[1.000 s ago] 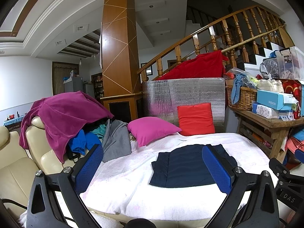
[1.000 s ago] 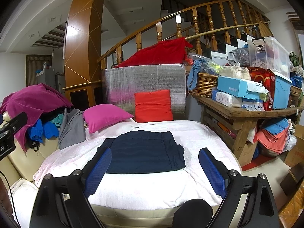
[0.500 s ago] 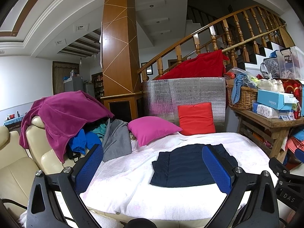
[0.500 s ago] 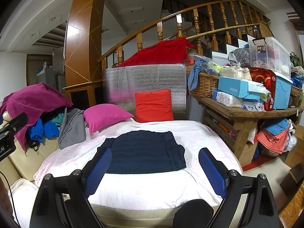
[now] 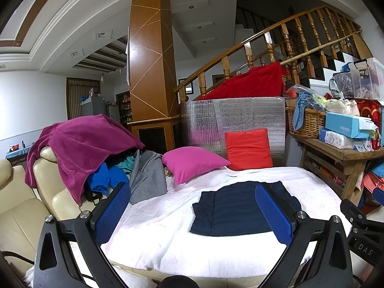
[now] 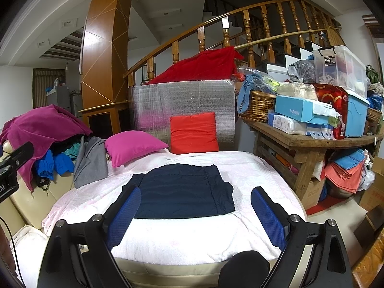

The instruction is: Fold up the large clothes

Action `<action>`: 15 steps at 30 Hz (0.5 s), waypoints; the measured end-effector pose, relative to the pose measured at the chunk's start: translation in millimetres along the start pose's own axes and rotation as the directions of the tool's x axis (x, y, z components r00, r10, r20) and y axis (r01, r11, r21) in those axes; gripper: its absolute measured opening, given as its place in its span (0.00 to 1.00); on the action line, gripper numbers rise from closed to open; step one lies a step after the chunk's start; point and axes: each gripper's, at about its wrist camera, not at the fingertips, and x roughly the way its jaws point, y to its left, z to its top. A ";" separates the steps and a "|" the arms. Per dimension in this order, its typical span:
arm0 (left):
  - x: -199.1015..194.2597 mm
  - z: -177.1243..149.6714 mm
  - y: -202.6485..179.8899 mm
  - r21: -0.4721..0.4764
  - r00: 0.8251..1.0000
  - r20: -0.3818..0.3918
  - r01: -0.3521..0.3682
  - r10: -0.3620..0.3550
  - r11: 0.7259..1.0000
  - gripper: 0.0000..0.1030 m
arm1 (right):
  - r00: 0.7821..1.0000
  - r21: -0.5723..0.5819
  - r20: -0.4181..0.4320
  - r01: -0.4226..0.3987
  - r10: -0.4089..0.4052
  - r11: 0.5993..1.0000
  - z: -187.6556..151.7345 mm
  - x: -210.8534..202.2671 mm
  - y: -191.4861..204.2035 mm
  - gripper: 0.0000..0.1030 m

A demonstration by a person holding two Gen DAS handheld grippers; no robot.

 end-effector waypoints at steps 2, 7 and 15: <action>0.7 0.1 0.1 -0.002 1.000 0.000 0.000 0.000 1.000 1.00 | 1.000 0.002 0.000 0.002 -0.002 1.000 -1.0 -0.2 -0.2 0.92; 0.8 0.5 -0.1 -0.005 1.000 -0.002 0.001 -0.001 1.000 1.00 | 1.000 0.000 -0.001 0.001 -0.001 1.000 -0.9 0.1 -0.6 0.92; -0.6 0.5 1.7 -0.010 1.000 0.001 -0.001 0.001 1.000 1.00 | 1.000 0.000 0.004 0.006 -0.006 1.000 -1.9 -1.4 1.5 0.92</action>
